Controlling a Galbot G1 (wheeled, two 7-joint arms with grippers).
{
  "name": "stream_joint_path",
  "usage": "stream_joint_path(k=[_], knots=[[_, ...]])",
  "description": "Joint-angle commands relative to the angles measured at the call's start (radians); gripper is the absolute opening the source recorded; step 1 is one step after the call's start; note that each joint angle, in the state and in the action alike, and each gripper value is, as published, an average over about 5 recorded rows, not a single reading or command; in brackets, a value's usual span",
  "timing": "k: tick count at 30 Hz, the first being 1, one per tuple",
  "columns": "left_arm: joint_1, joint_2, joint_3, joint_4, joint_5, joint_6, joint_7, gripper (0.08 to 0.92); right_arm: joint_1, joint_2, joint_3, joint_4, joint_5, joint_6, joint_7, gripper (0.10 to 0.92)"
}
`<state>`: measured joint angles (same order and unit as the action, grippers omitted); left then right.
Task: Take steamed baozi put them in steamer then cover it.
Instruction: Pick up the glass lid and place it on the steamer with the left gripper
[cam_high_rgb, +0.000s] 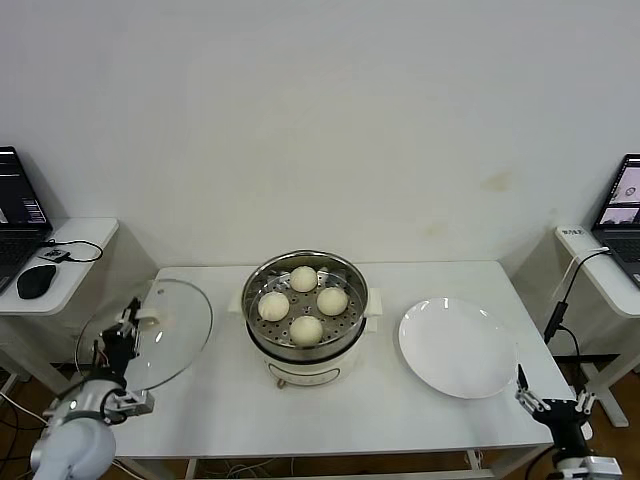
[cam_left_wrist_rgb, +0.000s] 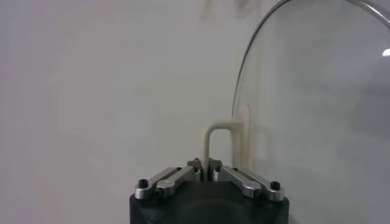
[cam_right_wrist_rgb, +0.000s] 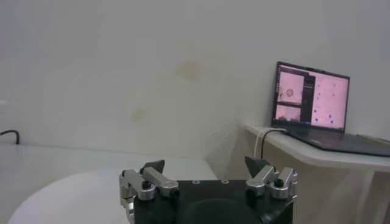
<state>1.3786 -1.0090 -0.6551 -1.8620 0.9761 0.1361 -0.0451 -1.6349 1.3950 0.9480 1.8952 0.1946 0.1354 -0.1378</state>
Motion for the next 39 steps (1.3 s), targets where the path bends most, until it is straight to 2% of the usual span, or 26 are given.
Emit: stream_joint_path(k=[1, 6, 11, 18, 24, 30, 39], knots=[[-0.030, 0.085, 0.102, -0.315, -0.143, 0.198, 0.085, 0.135, -0.004, 0.019, -0.044, 0.010, -0.062, 0.008, 0.001, 0.823], [-0.181, 0.095, 0.325, -0.247, -0.115, 0.262, 0.082, 0.135, 0.003, 0.062, -0.089, 0.002, -0.182, 0.023, 0.015, 0.823], [-0.377, 0.068, 0.527, -0.142, -0.098, 0.328, 0.105, 0.135, 0.025, 0.107, -0.126, -0.016, -0.278, 0.029, 0.042, 0.823], [-0.535, -0.055, 0.675, -0.080, 0.044, 0.405, 0.223, 0.135, 0.040, 0.119, -0.135, -0.031, -0.343, 0.033, 0.064, 0.823], [-0.587, -0.177, 0.736, -0.028, 0.233, 0.439, 0.329, 0.135, 0.044, 0.113, -0.133, -0.033, -0.372, 0.035, 0.073, 0.823], [-0.585, -0.230, 0.758, 0.000, 0.359, 0.445, 0.415, 0.135, 0.049, 0.111, -0.132, -0.042, -0.374, 0.036, 0.075, 0.823], [-0.587, -0.299, 0.775, 0.037, 0.422, 0.443, 0.440, 0.135, 0.044, 0.114, -0.138, -0.048, -0.377, 0.040, 0.076, 0.823]])
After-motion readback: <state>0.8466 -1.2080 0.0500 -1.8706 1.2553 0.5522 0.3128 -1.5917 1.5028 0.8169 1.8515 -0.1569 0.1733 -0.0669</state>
